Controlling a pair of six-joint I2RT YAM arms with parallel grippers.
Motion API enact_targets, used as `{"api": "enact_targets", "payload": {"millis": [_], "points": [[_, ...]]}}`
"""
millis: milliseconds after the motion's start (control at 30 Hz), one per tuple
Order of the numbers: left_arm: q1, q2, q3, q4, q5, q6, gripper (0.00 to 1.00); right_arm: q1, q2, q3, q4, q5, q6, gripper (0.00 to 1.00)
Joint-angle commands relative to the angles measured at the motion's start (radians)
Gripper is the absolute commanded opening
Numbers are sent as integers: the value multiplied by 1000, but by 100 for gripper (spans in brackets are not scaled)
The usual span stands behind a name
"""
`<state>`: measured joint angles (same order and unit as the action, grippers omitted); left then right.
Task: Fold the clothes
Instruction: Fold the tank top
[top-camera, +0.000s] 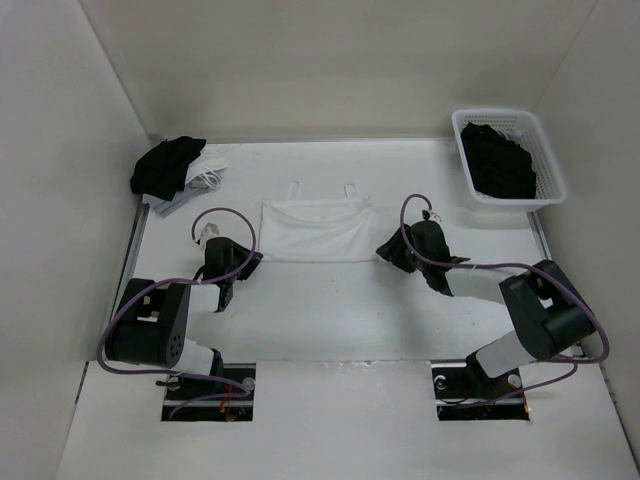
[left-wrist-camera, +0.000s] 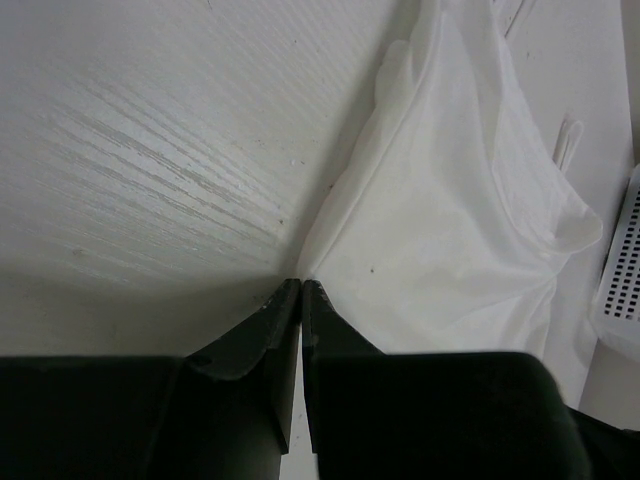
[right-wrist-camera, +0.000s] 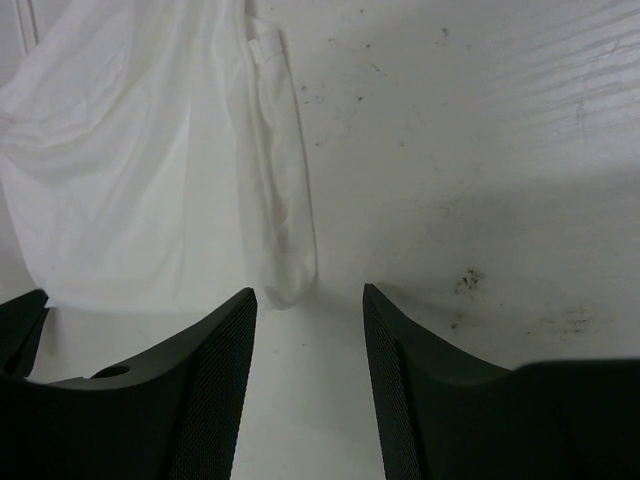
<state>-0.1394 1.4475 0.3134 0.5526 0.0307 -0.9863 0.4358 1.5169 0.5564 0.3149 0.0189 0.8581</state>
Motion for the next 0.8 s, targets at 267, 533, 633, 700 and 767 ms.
{"api": "enact_targets", "payload": {"millis": [267, 533, 633, 700, 767], "points": [[5, -4, -16, 50, 34, 8, 3, 21, 51, 17, 50, -2, 22, 42], [7, -12, -17, 50, 34, 6, 3, 10, 120, 56, 72, -10, 41, 26], [7, -19, -17, 50, 37, 6, 2, 8, 127, 53, 95, -1, 48, 13], [7, -56, -20, 50, 54, 2, 1, 10, 105, 42, 104, 12, 53, 6], [1, -142, -23, 29, 69, -3, 0, 14, 30, 17, 96, 27, 42, 3]]}}
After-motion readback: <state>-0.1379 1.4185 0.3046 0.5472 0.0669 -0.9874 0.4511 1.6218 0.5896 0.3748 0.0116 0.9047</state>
